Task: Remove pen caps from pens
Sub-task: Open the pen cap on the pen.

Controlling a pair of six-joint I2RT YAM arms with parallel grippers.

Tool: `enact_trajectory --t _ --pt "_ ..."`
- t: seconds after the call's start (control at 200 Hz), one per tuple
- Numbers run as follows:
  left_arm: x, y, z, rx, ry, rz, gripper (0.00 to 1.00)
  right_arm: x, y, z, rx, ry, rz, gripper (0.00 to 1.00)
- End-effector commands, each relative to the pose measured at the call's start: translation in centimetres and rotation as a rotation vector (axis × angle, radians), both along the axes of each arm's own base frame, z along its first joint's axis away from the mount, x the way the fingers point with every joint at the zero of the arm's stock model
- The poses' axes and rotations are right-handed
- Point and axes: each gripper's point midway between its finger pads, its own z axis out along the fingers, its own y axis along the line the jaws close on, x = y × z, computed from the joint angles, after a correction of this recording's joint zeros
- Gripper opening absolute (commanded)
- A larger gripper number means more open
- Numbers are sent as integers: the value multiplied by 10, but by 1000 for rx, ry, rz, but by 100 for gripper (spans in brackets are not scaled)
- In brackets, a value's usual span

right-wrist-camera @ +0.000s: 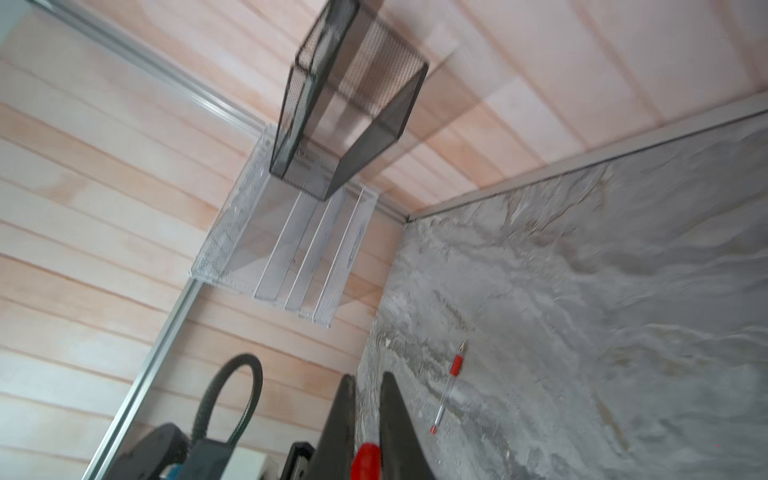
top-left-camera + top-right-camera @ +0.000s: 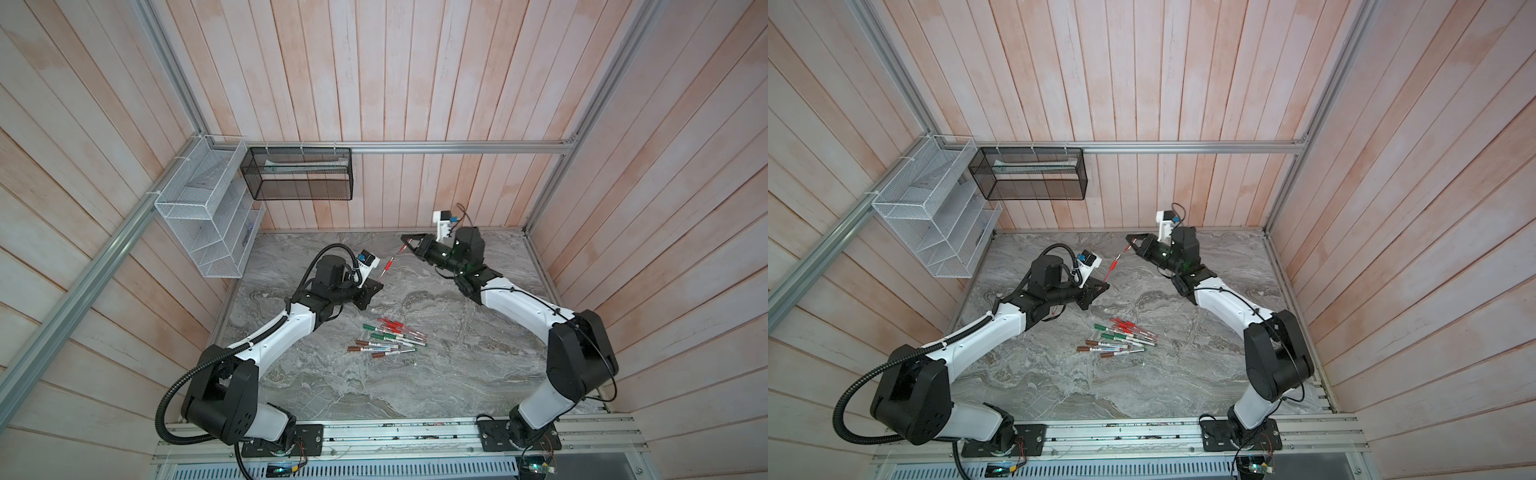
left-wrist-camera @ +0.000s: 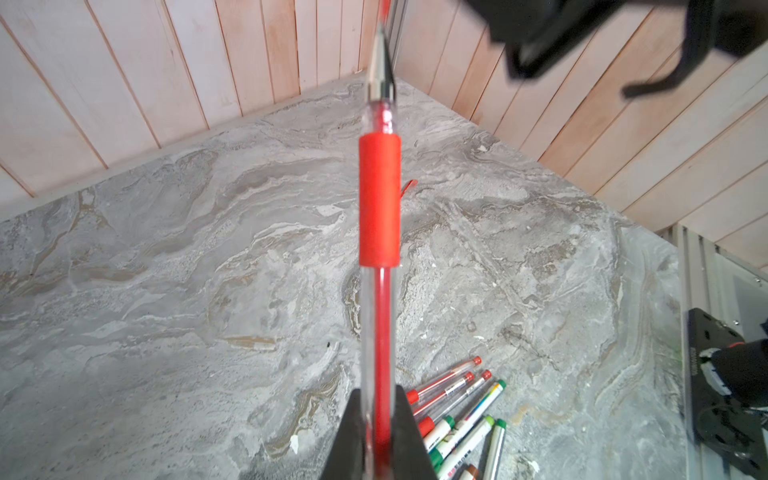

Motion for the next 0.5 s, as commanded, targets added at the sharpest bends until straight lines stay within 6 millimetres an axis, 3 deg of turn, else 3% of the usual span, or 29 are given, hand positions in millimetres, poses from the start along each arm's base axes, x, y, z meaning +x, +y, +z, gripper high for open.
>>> enact_trajectory --t 0.0,0.155,0.295,0.495 --pt "-5 -3 -12 48 -12 -29 0 13 -62 34 85 -52 -156 0" --pt "-7 -2 -10 67 -28 -28 0 7 -106 43 111 -79 -234 0" --pt "3 8 -2 54 -12 30 0 0 -121 26 73 -51 -267 0" --pt "23 39 6 45 0 156 0 -12 -140 1 4 -13 -295 0"
